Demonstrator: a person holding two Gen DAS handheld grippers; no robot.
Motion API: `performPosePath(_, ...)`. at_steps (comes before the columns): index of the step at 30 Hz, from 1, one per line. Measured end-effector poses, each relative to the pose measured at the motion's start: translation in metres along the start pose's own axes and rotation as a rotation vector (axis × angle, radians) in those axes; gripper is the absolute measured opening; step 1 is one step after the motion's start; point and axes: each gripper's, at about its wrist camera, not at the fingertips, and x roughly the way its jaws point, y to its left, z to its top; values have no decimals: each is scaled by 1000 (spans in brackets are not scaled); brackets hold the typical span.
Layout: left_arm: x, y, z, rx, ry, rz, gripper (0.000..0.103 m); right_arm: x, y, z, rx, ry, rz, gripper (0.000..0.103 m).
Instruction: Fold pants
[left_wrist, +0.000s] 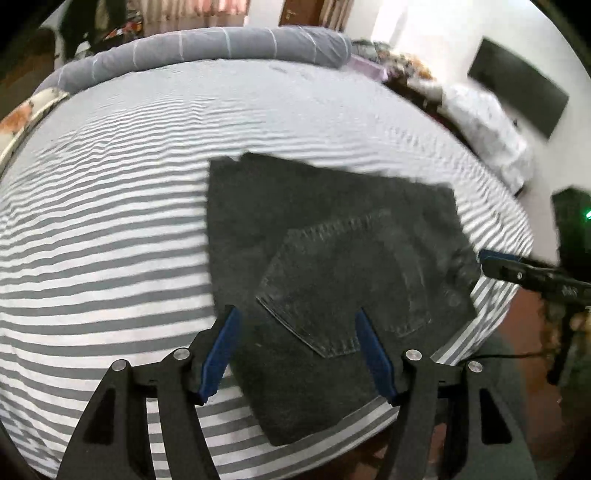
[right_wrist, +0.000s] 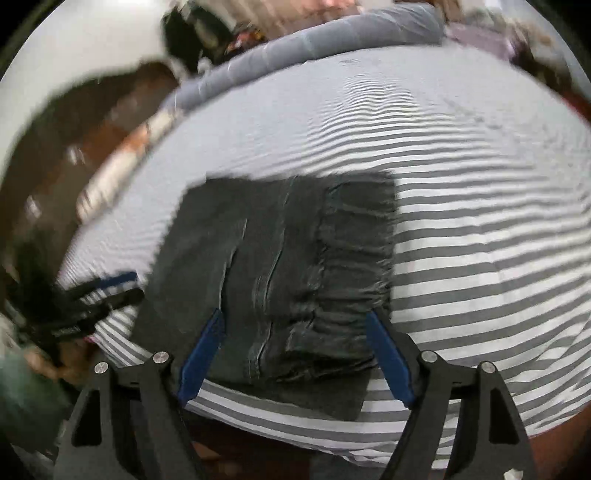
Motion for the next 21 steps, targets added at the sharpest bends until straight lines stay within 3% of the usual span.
performPosePath(8, 13, 58, 7, -239, 59, -131, 67, 13, -75, 6, 281, 51, 277, 77)
performPosePath(12, 29, 67, 7, -317, 89, -187, 67, 26, -91, 1, 352, 67, 346, 78)
performPosePath(21, 43, 70, 7, -330, 99, -246, 67, 47, -99, -14, 341, 115, 409, 78)
